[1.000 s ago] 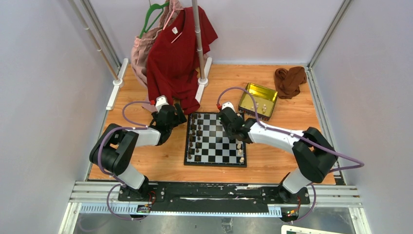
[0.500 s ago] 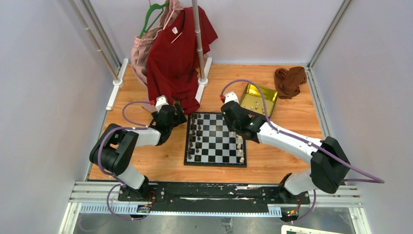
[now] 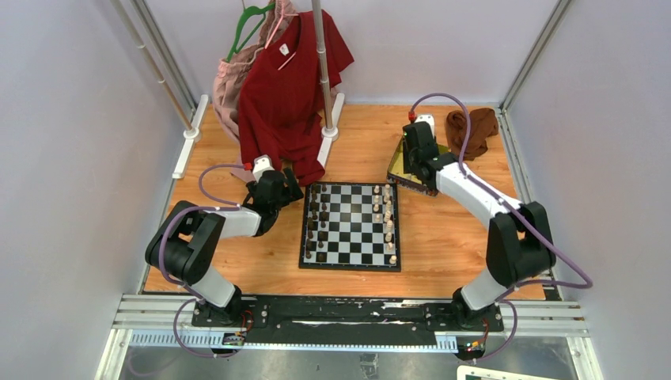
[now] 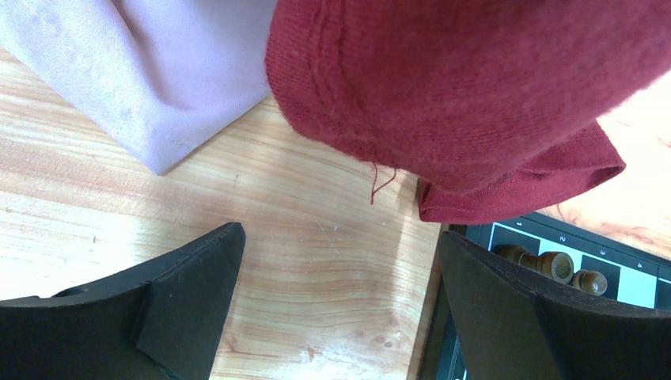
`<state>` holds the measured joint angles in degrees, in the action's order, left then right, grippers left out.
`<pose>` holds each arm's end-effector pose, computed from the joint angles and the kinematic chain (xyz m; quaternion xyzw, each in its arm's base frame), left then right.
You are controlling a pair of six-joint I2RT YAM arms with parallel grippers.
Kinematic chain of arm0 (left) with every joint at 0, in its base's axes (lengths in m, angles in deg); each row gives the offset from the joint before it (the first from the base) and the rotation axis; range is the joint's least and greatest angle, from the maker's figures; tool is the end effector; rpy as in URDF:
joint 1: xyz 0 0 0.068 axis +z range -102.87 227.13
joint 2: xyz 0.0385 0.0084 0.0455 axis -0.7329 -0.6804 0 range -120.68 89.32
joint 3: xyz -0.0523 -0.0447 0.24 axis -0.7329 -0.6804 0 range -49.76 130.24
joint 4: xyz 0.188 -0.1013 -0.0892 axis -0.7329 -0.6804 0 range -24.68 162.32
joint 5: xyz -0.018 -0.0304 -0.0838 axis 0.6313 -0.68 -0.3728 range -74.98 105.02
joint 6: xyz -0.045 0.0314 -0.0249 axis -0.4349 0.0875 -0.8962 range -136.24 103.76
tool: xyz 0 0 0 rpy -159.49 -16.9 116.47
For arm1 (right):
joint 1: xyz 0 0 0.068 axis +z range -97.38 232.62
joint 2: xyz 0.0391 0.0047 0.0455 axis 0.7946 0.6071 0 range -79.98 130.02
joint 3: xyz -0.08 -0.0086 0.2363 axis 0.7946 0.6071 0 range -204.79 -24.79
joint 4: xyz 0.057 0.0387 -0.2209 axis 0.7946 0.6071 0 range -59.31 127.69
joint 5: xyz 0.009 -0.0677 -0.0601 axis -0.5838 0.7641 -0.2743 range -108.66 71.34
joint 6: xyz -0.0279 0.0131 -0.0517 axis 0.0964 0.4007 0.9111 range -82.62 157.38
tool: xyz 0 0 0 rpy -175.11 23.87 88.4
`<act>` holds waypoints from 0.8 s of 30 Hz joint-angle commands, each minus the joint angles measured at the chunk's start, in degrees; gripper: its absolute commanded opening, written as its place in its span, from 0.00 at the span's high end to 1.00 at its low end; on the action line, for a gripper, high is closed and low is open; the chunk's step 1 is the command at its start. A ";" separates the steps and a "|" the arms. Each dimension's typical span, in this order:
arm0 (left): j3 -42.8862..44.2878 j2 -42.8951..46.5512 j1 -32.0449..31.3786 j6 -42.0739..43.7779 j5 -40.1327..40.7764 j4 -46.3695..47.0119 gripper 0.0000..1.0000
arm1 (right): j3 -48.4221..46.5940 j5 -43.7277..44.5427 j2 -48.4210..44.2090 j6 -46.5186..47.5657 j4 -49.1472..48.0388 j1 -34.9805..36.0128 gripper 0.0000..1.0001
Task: Set up the chess pieces on the board
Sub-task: Pick up the chess piece from the storage box.
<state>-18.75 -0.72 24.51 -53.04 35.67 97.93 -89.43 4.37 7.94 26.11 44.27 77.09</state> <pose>0.2625 -0.0922 0.1383 -0.1912 0.8493 -0.0940 0.4831 0.3007 0.1177 0.2554 -0.0120 0.8809 -0.0354 0.4719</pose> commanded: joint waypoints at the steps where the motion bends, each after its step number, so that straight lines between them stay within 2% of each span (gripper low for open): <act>1: -1.65 0.22 0.46 0.18 0.09 -2.14 0.00 | -3.34 -2.95 5.02 -0.06 -0.54 -4.78 0.53; 7: -1.82 0.30 0.46 0.28 0.04 -1.96 0.00 | -5.31 -5.57 10.79 -0.56 -2.31 -8.37 0.53; 24: -1.91 0.28 0.46 0.37 0.01 -1.78 0.00 | -9.09 -9.08 19.86 -1.24 -4.01 -10.75 0.54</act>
<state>-19.08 -0.50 24.51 -52.82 35.62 98.08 -96.71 -3.91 26.74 25.96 40.73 67.47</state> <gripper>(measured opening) 0.998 0.466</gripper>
